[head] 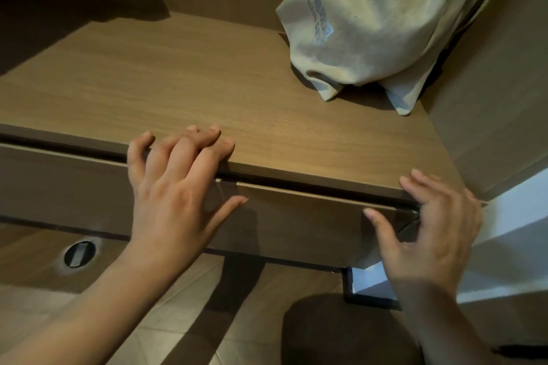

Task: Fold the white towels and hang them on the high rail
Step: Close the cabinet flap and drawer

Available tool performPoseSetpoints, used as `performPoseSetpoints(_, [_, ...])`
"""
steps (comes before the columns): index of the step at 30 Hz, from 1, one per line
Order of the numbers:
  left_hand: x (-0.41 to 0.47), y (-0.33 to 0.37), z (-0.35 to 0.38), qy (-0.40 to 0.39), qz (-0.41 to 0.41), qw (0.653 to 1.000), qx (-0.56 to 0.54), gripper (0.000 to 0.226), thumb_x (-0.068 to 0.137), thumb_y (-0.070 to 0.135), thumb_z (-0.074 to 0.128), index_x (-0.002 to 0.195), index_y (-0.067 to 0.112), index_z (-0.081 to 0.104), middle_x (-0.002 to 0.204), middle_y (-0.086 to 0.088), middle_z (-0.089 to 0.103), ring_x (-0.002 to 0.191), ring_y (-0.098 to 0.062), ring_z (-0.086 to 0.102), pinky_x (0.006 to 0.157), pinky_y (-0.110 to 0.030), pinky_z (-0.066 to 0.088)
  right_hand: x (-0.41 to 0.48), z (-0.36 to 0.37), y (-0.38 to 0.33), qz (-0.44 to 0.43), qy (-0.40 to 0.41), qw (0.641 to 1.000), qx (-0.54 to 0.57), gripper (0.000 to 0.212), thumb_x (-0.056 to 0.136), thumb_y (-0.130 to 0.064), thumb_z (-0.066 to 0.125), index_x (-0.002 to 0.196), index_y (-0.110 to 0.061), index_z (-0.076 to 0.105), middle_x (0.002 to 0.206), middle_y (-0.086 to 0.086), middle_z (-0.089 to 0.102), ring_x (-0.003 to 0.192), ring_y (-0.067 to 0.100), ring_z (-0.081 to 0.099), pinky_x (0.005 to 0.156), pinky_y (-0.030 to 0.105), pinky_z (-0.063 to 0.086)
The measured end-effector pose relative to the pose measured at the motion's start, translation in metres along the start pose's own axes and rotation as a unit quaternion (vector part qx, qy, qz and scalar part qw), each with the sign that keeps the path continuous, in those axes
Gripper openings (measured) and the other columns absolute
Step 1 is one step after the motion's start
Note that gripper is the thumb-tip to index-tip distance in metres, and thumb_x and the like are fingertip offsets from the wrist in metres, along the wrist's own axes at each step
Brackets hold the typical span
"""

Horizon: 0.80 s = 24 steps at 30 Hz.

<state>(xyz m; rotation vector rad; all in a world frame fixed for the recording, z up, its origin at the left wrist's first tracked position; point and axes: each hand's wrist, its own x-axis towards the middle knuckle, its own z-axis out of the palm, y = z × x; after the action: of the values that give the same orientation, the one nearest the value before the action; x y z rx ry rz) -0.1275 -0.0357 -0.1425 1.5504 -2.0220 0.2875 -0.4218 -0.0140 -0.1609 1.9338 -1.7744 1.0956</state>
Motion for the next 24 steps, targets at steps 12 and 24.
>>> performPoseSetpoints(12, [0.052,0.036,-0.11,-0.371,-0.099,0.923,-0.033,0.067,0.088,0.052,0.059,0.146,0.03,0.035,0.153,0.006,0.034,0.142,-0.014,0.029,0.118,-0.04,0.02,0.07,-0.109,-0.052,0.126,-0.393,0.91,0.028,0.054,0.083,-0.02,0.077,0.132,-0.009,0.058,0.136,0.008,0.058,0.129,0.023,0.051,0.107,0.036,0.036])
performPoseSetpoints(24, [0.108,0.113,-0.364,-0.464,-0.177,0.862,-0.104,0.046,0.092,0.041,0.056,0.135,0.025,0.05,0.131,0.004,0.054,0.117,-0.014,0.052,0.094,-0.022,0.041,0.205,-0.328,-0.166,0.169,-0.503,0.846,0.054,0.032,0.096,-0.03,0.06,0.128,-0.023,0.059,0.127,-0.007,0.062,0.114,0.003,0.054,0.102,0.018,0.038])
